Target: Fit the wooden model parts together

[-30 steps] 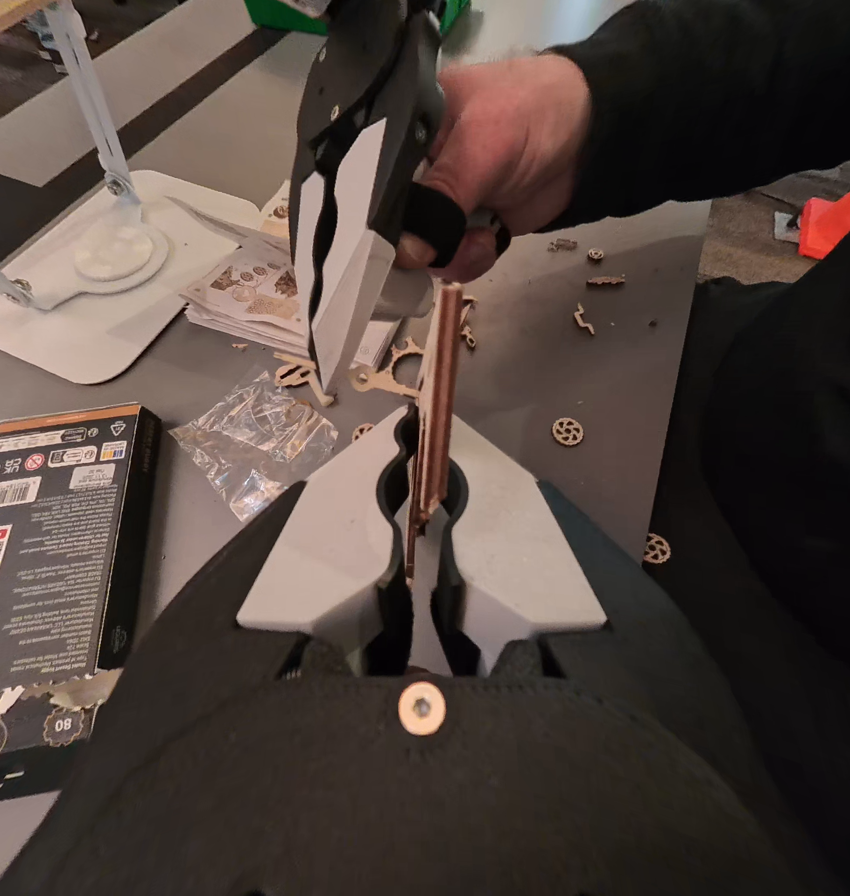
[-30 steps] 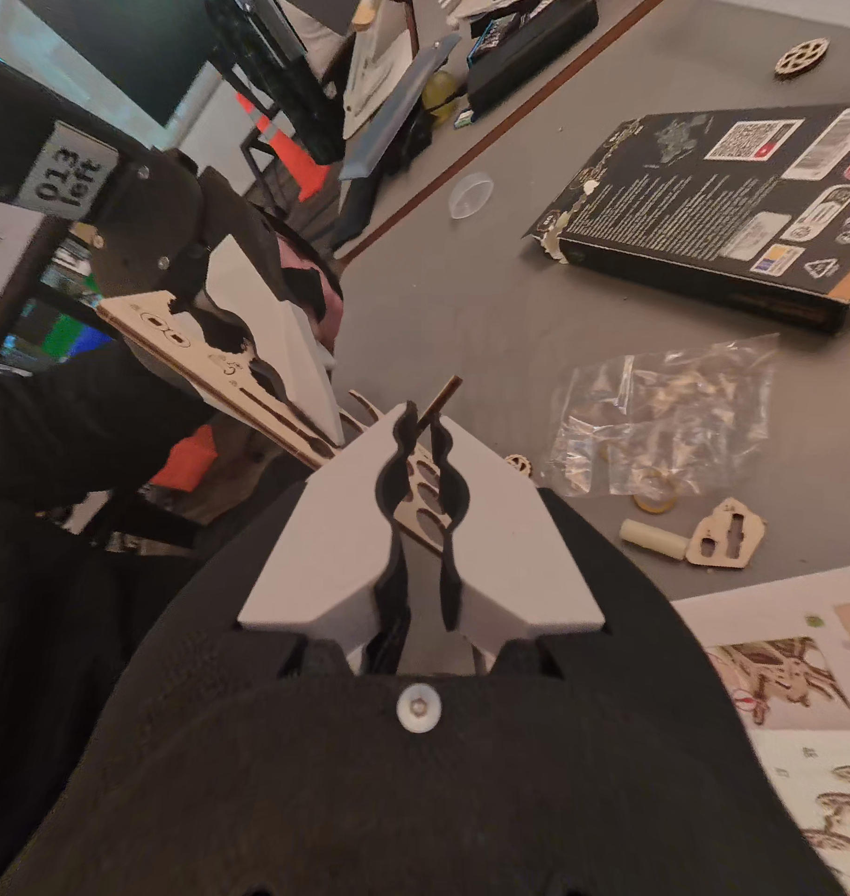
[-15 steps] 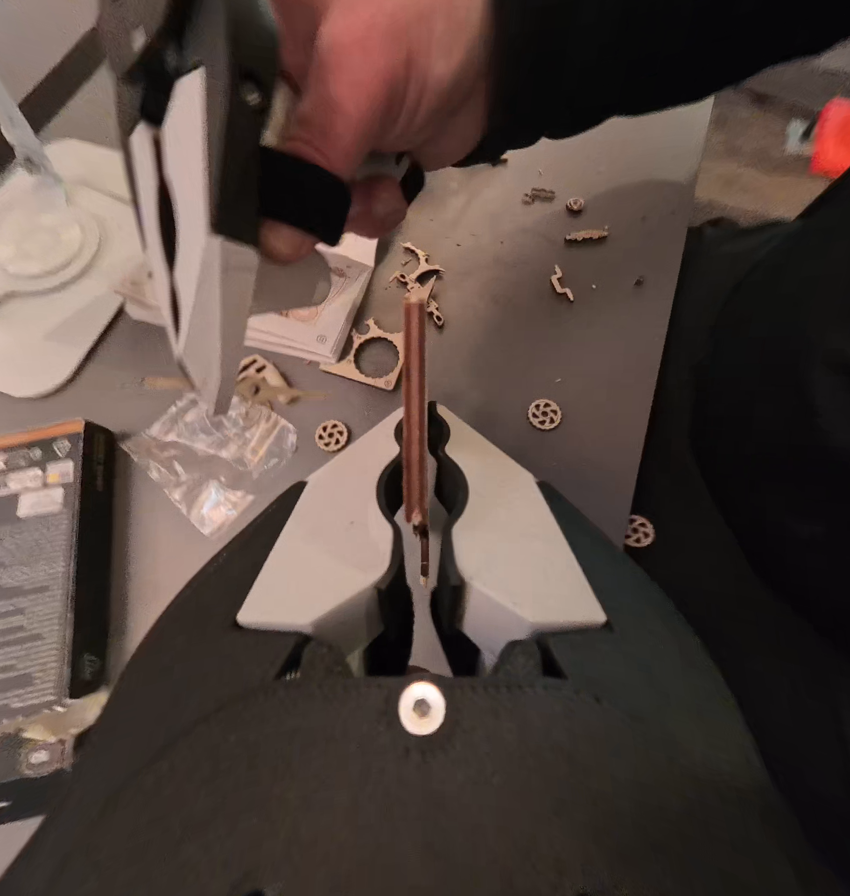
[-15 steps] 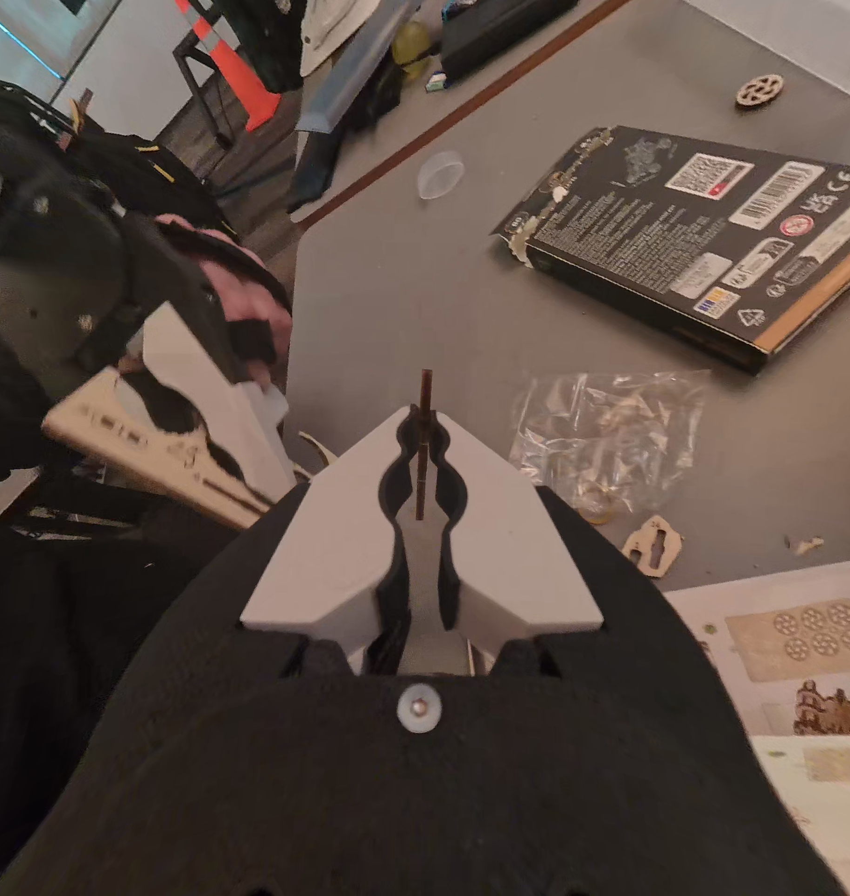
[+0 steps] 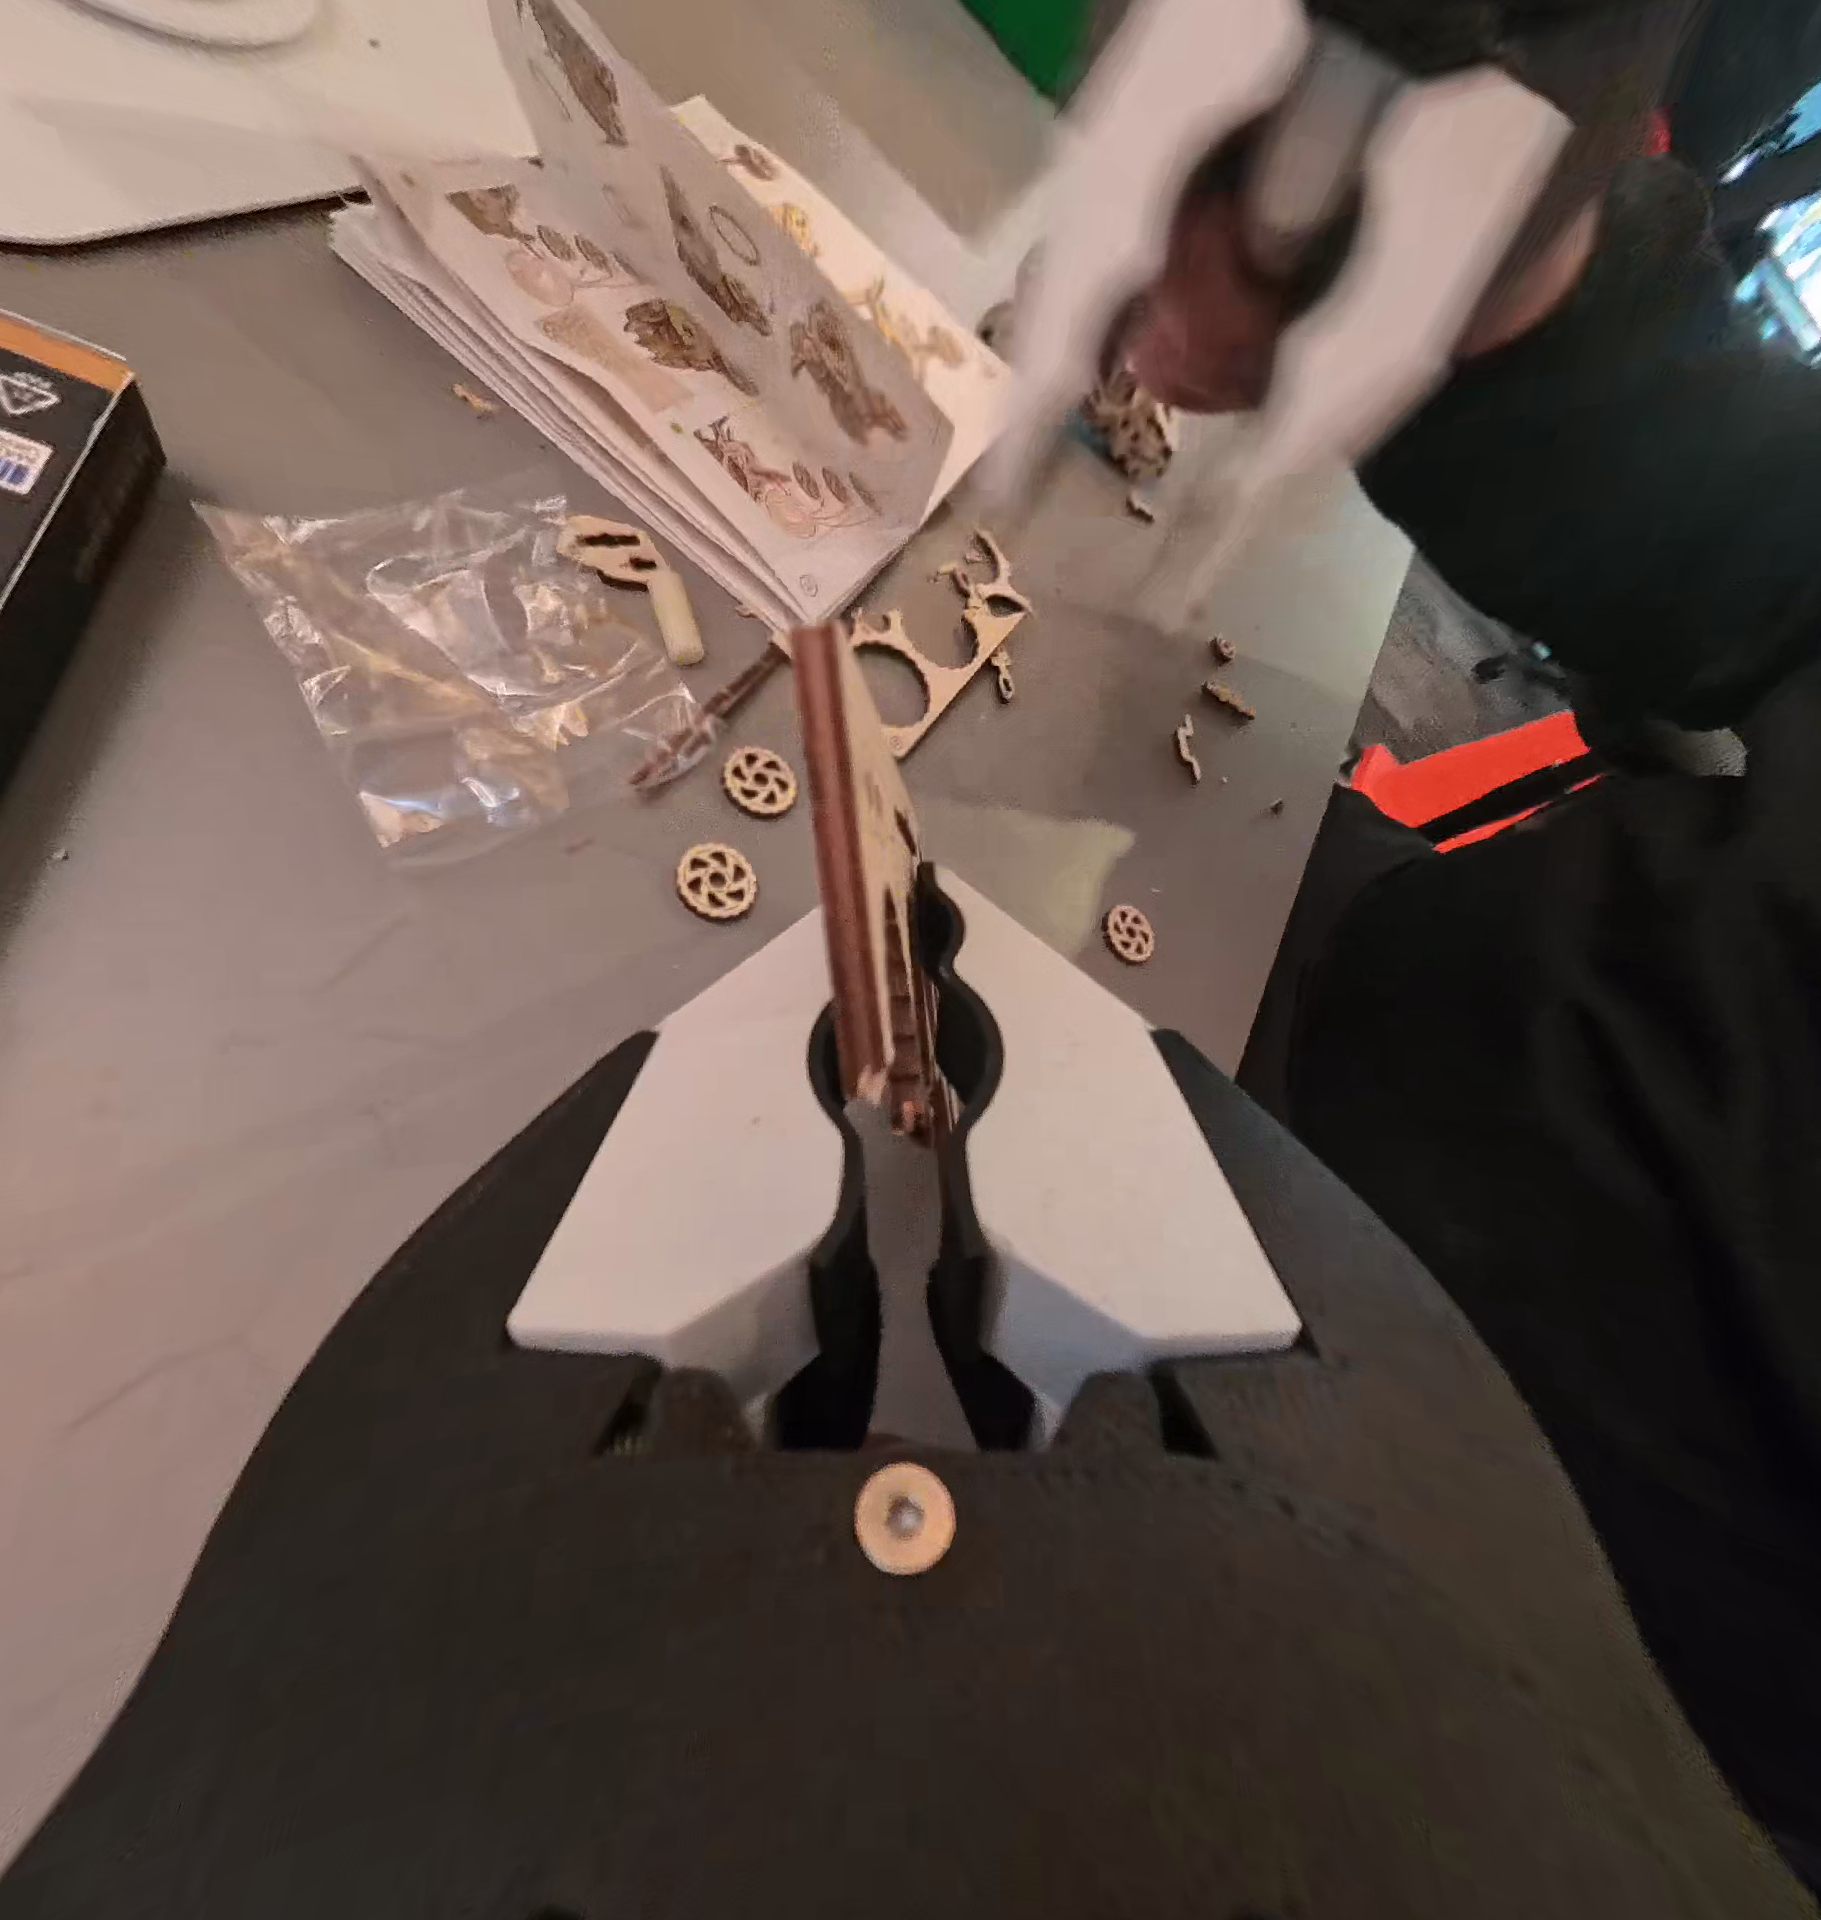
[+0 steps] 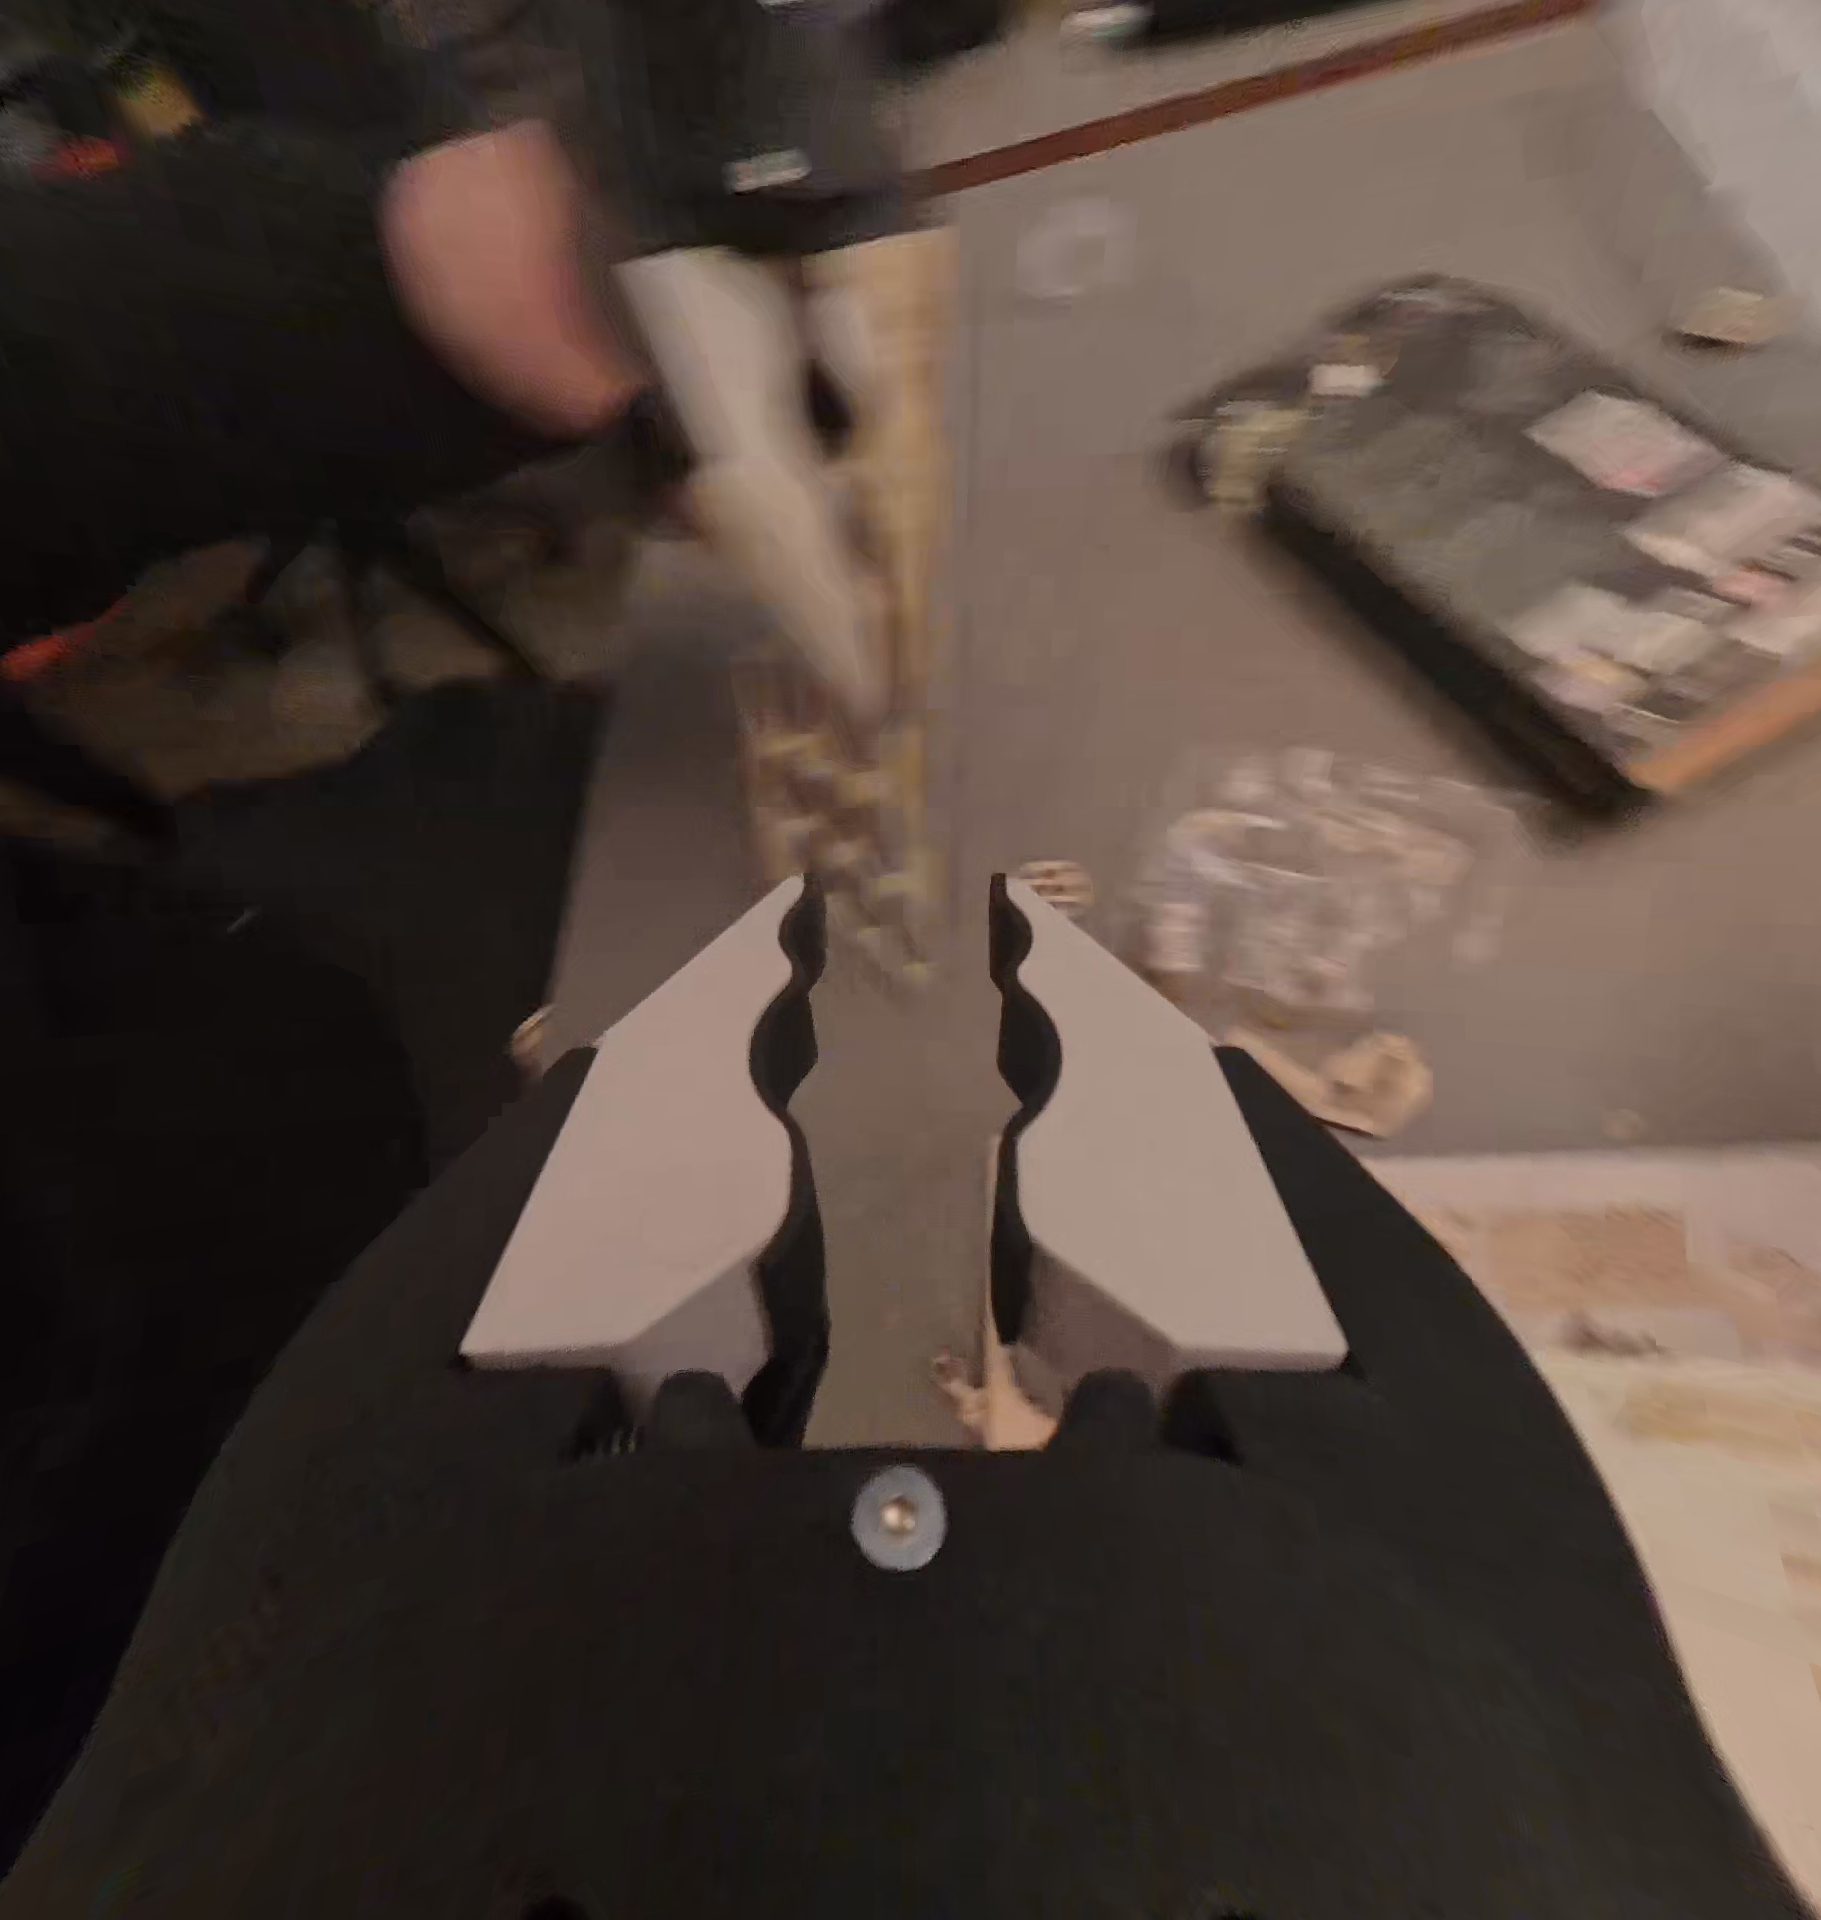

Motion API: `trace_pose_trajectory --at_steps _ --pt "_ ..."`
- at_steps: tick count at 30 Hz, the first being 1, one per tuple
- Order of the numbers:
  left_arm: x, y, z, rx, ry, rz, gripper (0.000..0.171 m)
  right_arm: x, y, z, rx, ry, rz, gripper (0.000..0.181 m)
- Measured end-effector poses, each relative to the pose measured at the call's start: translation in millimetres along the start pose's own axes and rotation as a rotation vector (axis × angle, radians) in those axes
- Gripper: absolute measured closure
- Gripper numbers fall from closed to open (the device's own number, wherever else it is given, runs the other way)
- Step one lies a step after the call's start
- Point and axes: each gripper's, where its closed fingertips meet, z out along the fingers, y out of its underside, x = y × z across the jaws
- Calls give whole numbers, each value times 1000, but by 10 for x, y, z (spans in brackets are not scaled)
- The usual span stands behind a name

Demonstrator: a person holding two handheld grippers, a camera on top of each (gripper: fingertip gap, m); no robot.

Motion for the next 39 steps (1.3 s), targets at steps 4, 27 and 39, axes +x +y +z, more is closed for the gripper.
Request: trace_pose_trajectory --at_steps 4,27,39 --pt "-61 -1 5 29 40 -55 171 -996 393 186 -201 -243 -275 147" --pt "-37 251 -11 7 61 -85 168 -1628 1360 1241 -620 -352 -709 166" --pt "-158 288 -326 47 32 -116 169 -937 466 589 -277 -106 -379 166"
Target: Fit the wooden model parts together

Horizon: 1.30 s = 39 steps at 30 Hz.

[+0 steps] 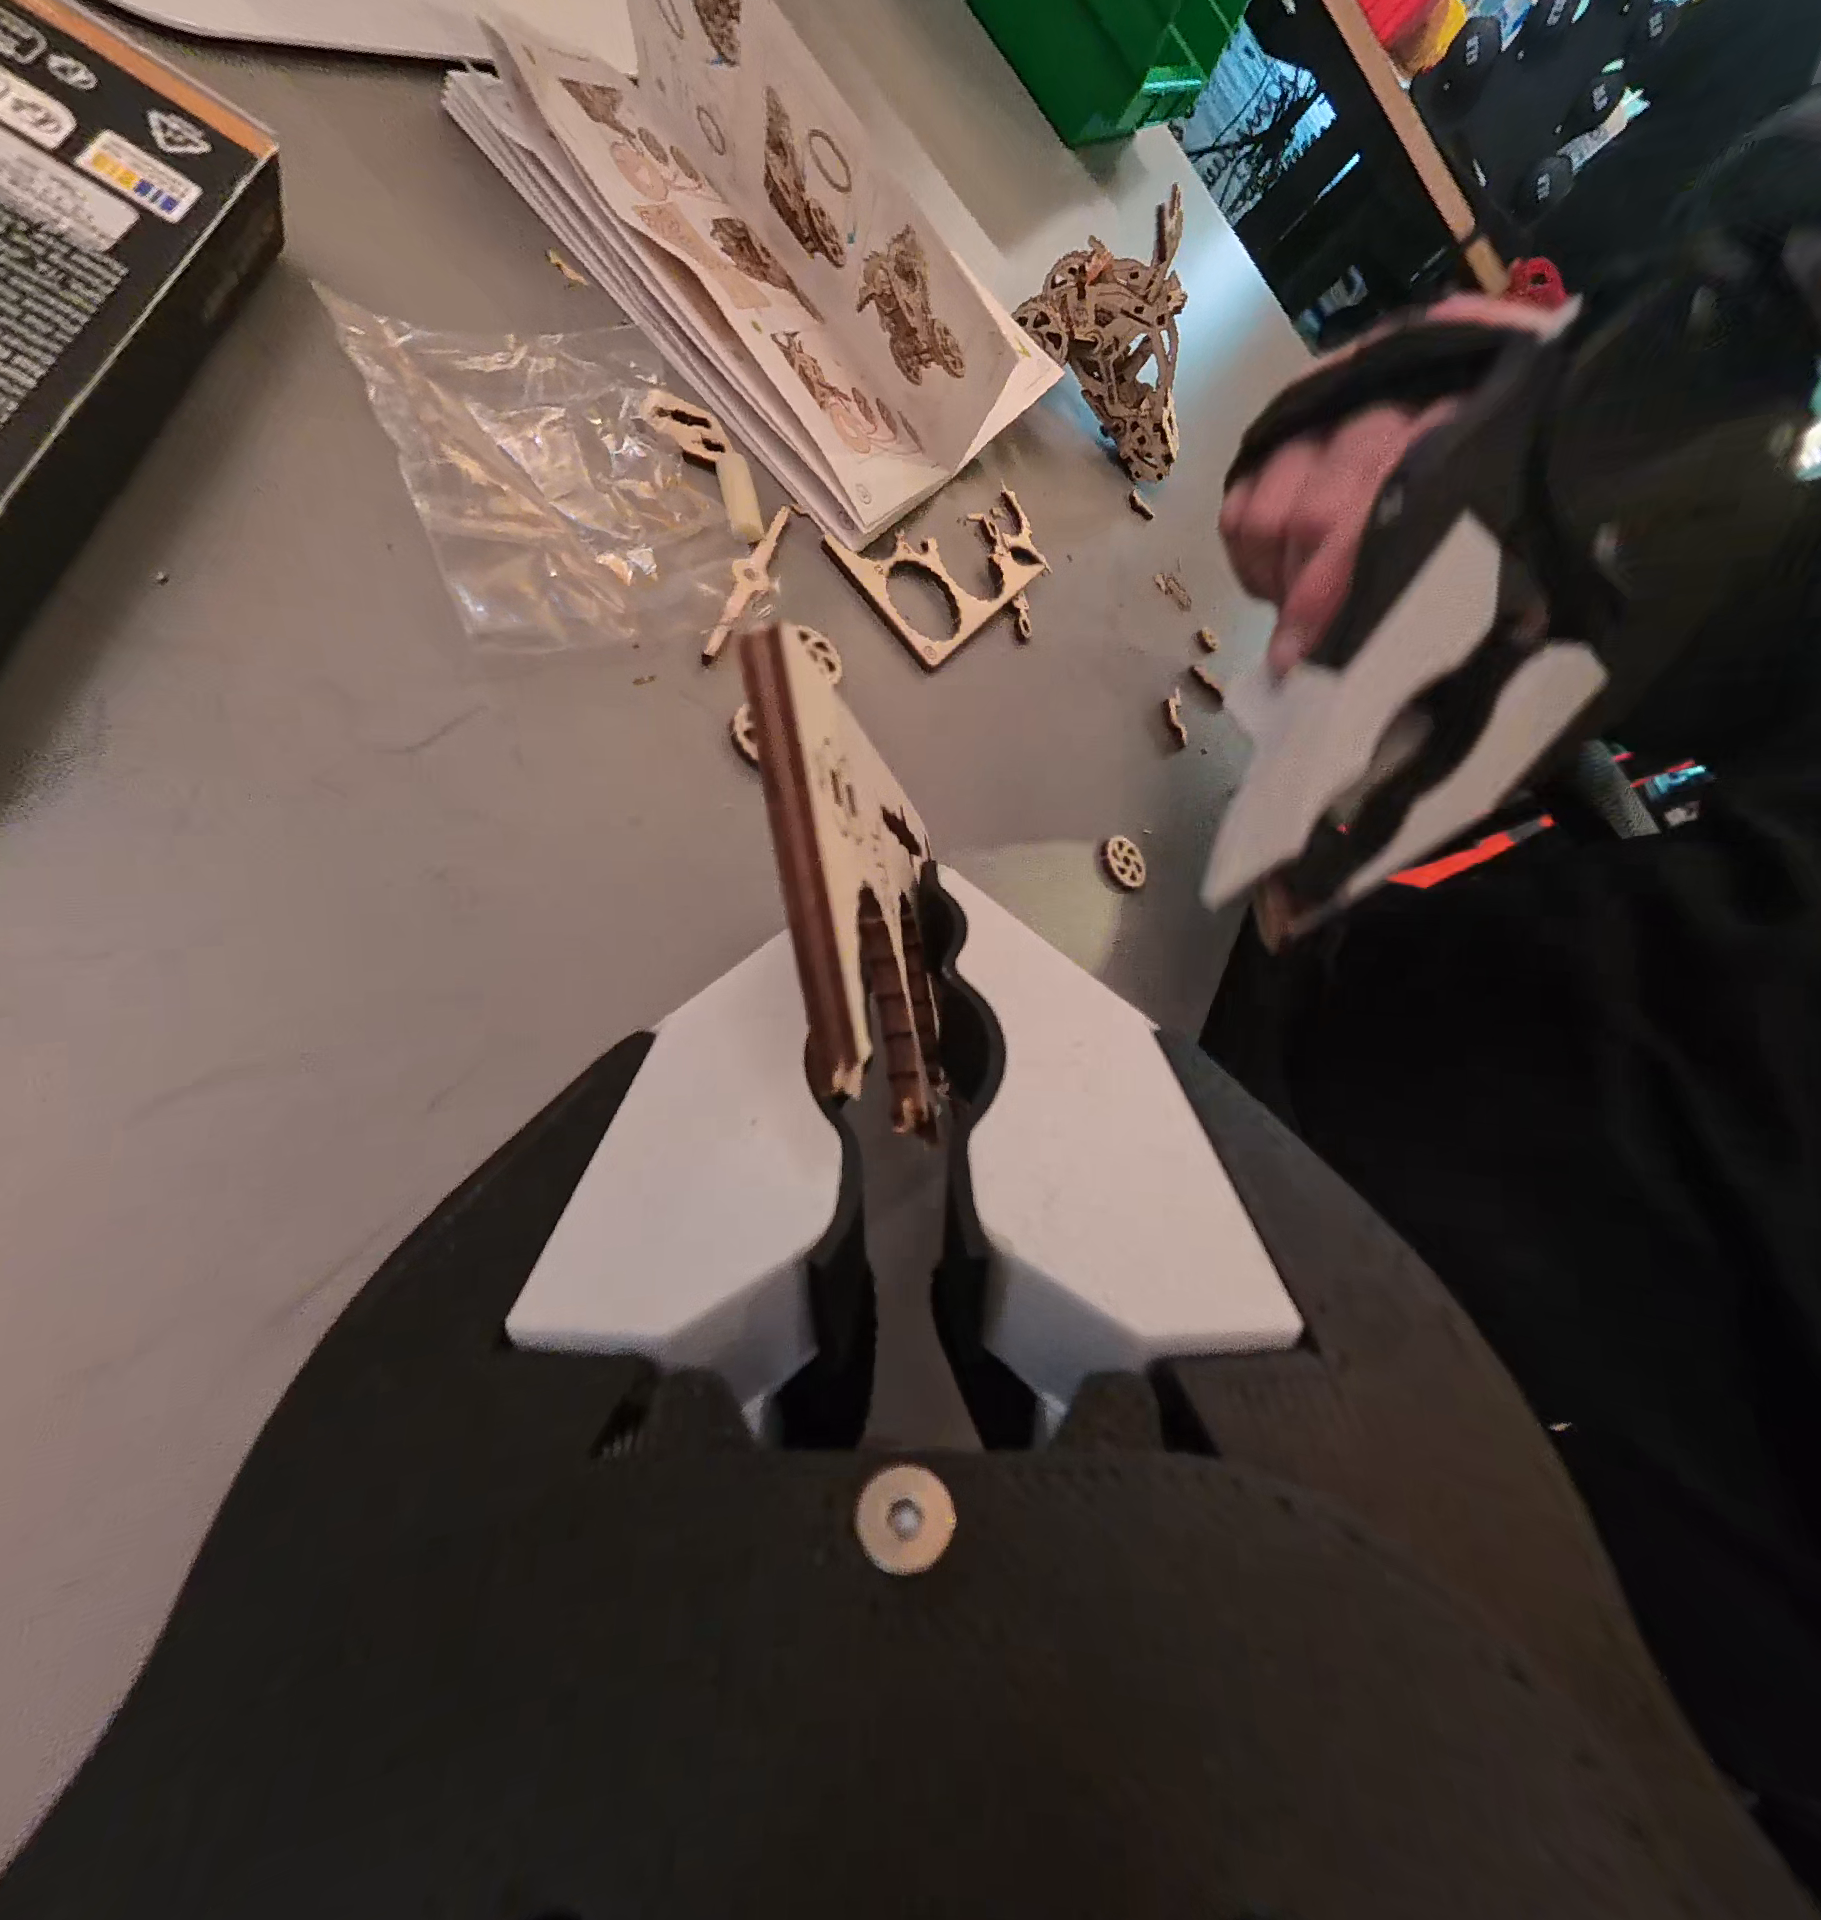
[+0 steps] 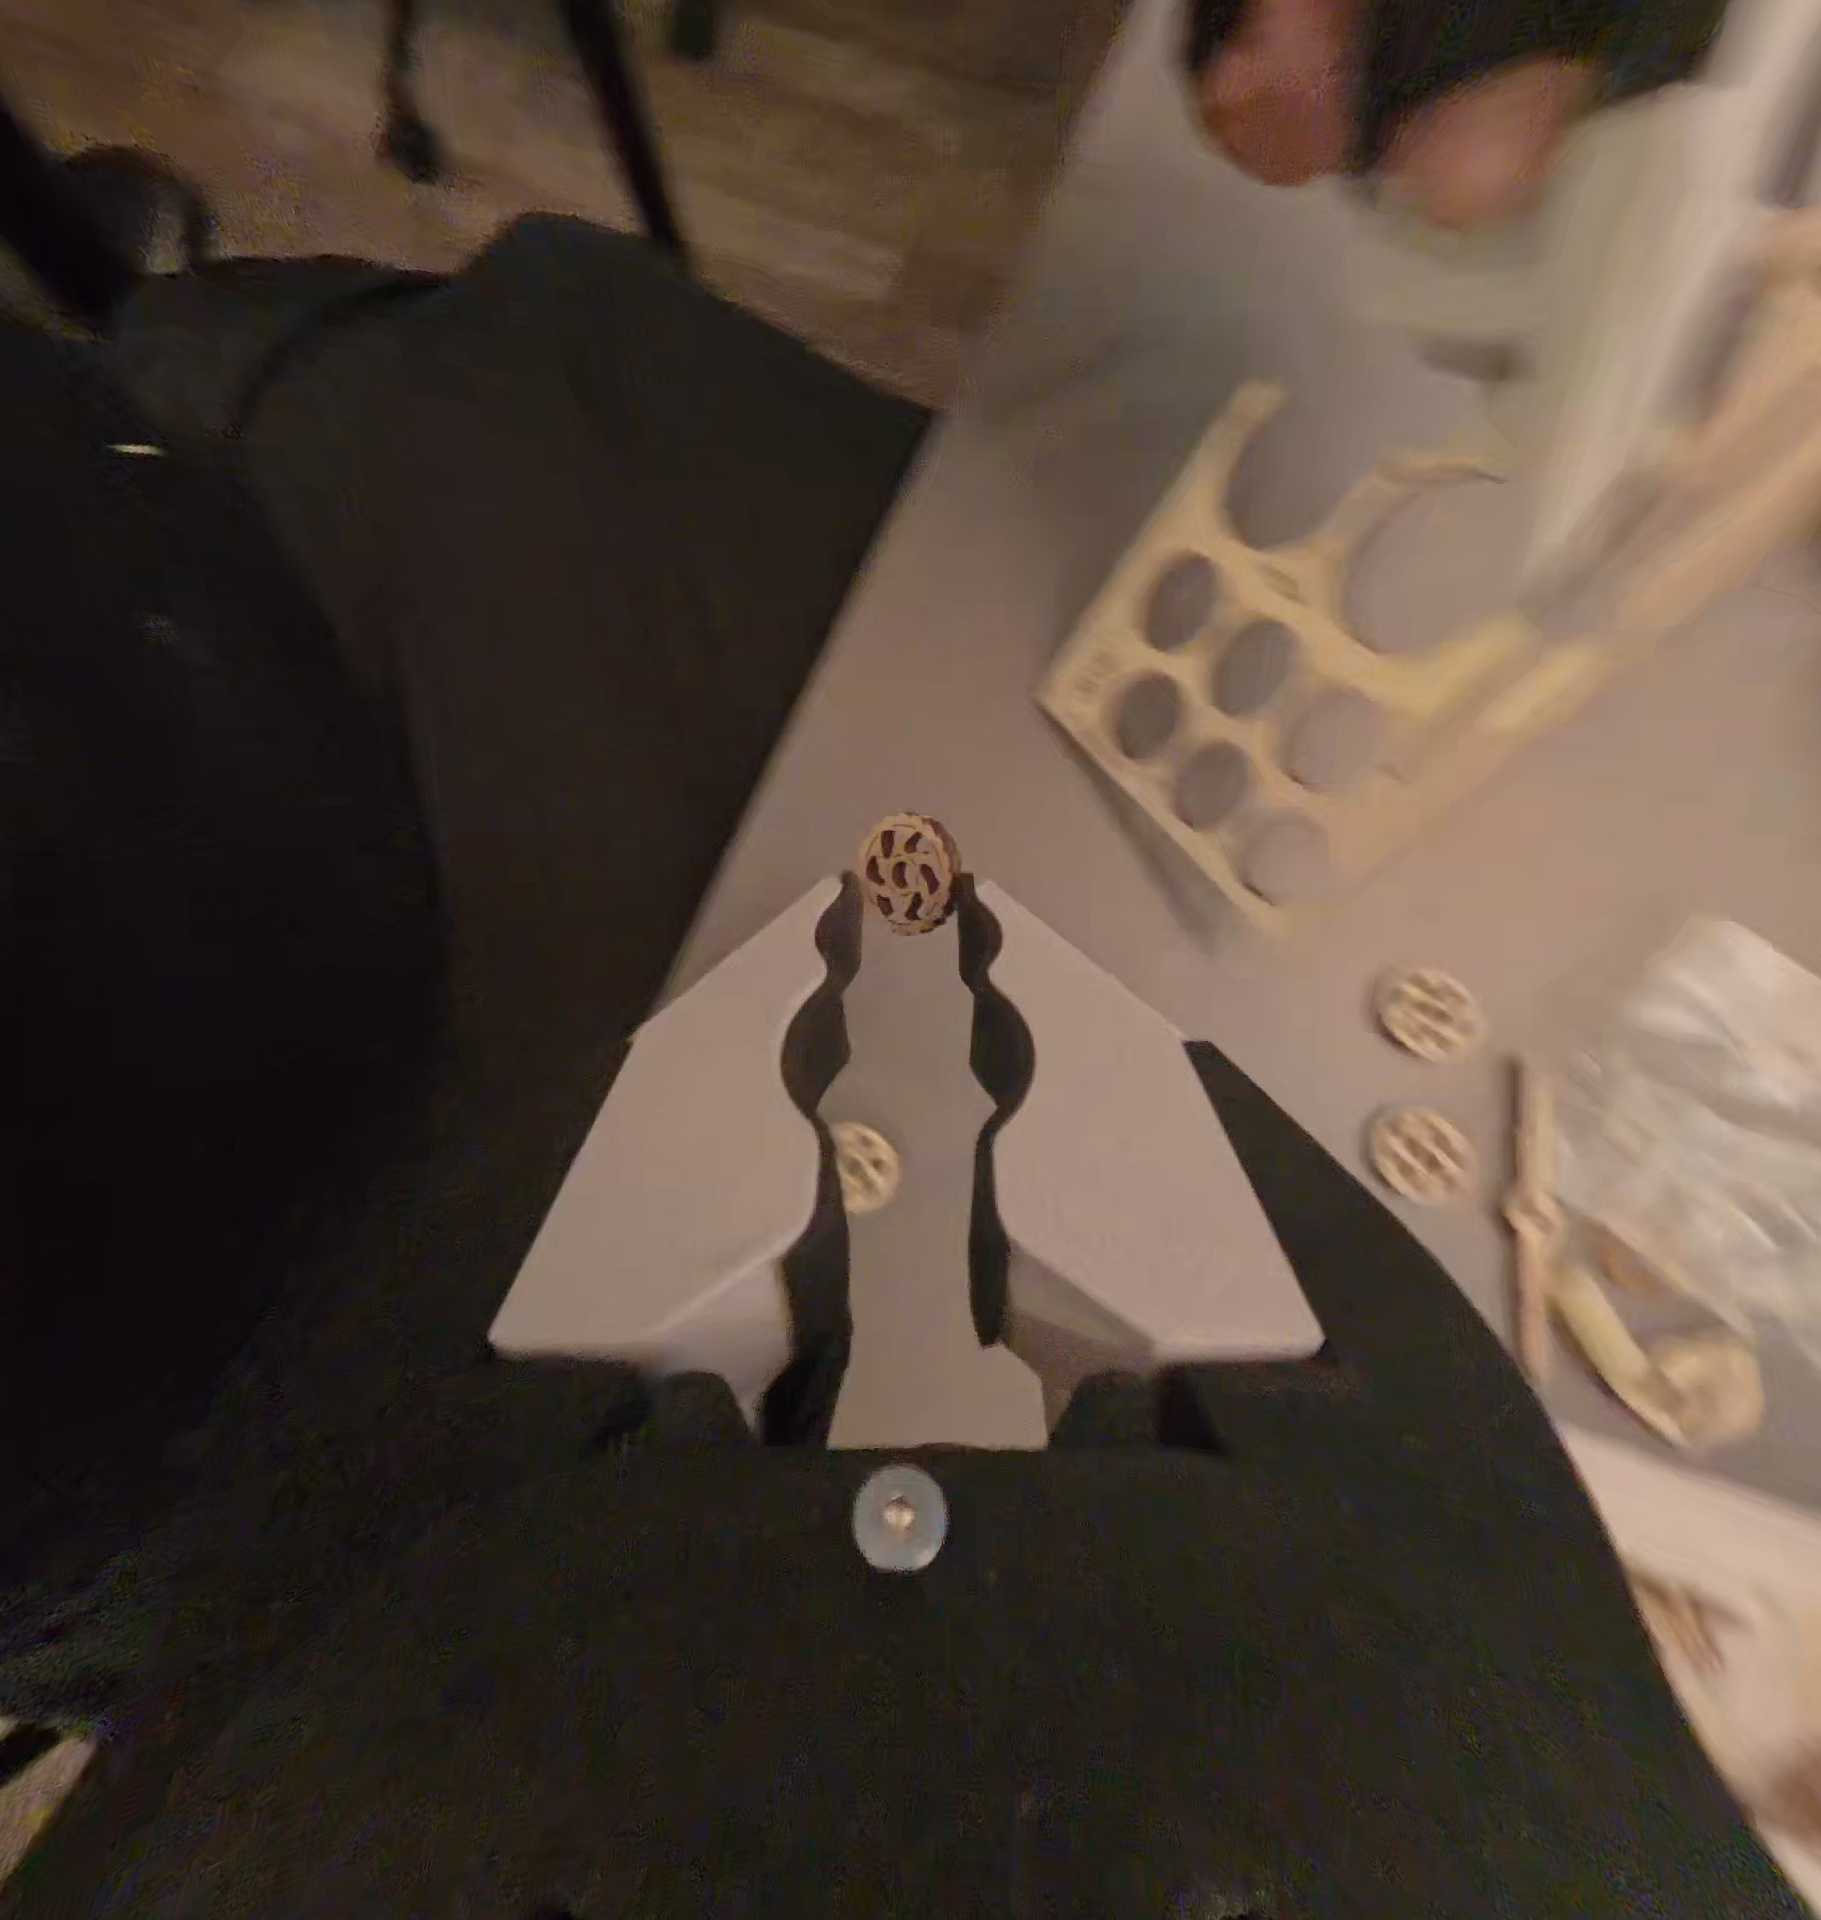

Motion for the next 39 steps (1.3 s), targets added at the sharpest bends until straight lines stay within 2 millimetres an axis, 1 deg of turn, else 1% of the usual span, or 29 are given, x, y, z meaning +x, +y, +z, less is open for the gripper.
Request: trace_pose_trajectory --at_steps 2,3,5,7,8,9,10,12,14,16,17,19,22,24,25,27,28,30,31,34,39 --pt "-40 22 -11 1 4 -19 169 275 178 -137 -55 99 23 165" --pt "-48 25 -10 4 9 -23 169 356 280 -145 -95 115 41 165" --pt "-79 42 1 2 7 -31 168 472 446 -94 -166 135 82 152" --pt "-76 55 16 3 19 -27 168 582 504 -50 -184 175 94 148" --pt "-82 62 22 3 19 -29 168 617 517 -42 -195 184 99 149" --pt "-81 66 29 2 21 -24 167 646 483 -47 -183 194 96 153" --pt "-69 63 36 4 26 -12 167 687 395 -66 -143 210 100 157" --pt "-61 49 49 6 22 7 167 802 141 -125 -27 224 141 159" --pt "-4 24 67 5 39 29 168 968 -143 -218 108 233 190 157" --pt "41 6 90 -3 38 57 168 1110 -426 -291 243 197 256 158" --pt "69 -3 103 -6 45 61 169 1168 -534 -295 296 165 283 159" --pt "115 -20 127 -10 51 73 169 1281 -641 -250 342 116 333 159" --pt "175 -33 158 -19 62 88 170 1347 -744 -188 391 52 369 161" --pt "205 -44 176 -18 74 89 170 1292 -785 -154 411 -26 389 173" --pt "205 -46 183 -18 73 93 170 1276 -786 -139 412 -49 394 175" --pt "199 -51 200 -14 74 92 170 1268 -777 -128 419 -79 410 173" --pt "194 -62 204 -7 74 93 170 1233 -762 -109 402 -107 412 167" --pt "210 -80 206 4 90 87 170 1233 -702 -63 357 -81 394 168" --pt "192 -83 209 4 79 87 170 1235 -709 -65 364 -84 398 173" --pt "184 -109 191 13 73 82 171 1254 -749 -91 414 -111 440 174" --pt "160 -116 206 14 53 68 170 1283 -741 -98 469 -137 508 175"
